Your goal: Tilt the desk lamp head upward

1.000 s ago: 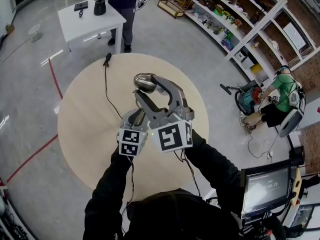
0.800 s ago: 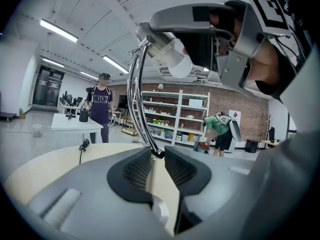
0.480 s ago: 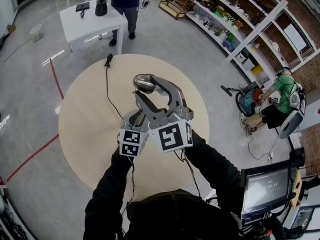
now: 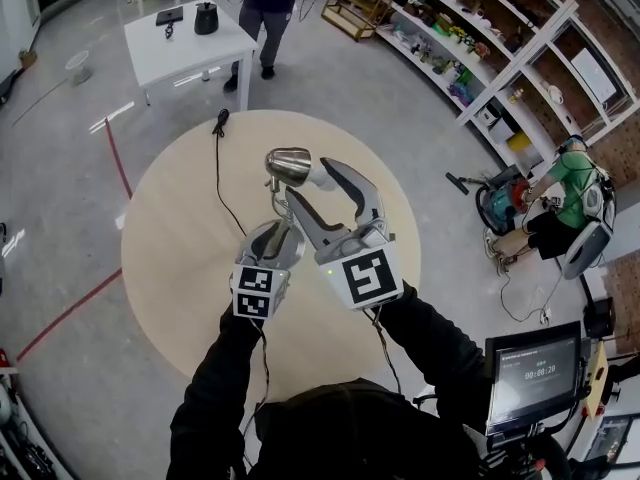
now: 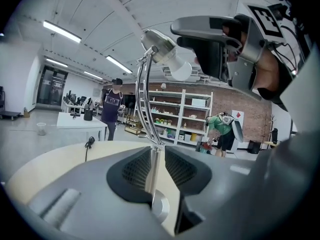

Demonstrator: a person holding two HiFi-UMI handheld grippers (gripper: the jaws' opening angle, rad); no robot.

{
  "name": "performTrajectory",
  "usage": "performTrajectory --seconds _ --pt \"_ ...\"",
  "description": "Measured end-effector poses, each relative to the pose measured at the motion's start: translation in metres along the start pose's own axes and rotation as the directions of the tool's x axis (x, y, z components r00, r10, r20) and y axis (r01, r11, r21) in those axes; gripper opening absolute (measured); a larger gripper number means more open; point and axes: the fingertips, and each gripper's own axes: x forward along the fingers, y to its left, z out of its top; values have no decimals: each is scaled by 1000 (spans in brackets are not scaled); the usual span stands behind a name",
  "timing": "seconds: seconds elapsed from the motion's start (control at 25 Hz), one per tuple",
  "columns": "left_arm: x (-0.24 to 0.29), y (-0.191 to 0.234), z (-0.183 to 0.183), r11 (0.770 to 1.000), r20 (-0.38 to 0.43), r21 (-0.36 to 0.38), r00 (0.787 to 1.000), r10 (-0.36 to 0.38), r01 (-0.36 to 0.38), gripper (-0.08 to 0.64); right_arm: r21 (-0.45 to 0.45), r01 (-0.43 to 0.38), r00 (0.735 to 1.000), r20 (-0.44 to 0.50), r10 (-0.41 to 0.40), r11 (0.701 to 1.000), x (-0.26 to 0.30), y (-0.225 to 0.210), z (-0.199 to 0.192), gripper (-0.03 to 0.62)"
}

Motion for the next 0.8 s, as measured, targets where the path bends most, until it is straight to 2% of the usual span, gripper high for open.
performTrajectory --seconds 0.24,0.4,0.52,0.6,0.64,0.8 --pt "-21 4 4 999 20 -30 999 29 -28 94 162 15 1000 -22 -11 987 -22 -13 -20 247" --pt "-41 -20 19 997 60 -63 997 41 -37 89 281 21 997 -74 0 960 -57 -22 -45 193" --pt "-60 -29 26 991 82 -124 995 51 -41 76 393 19 995 -94 20 919 -72 -19 -68 120" --pt "-69 -39 28 988 82 -151 996 47 -34 71 472 22 995 -94 25 881 -82 -19 -83 28" --pt "-74 -45 28 987 80 -157 996 39 -26 71 510 22 995 -95 30 860 -89 -19 -89 6" --pt "-106 -66 35 991 81 -137 997 3 9 71 610 2 991 -106 79 793 -117 -5 -109 6"
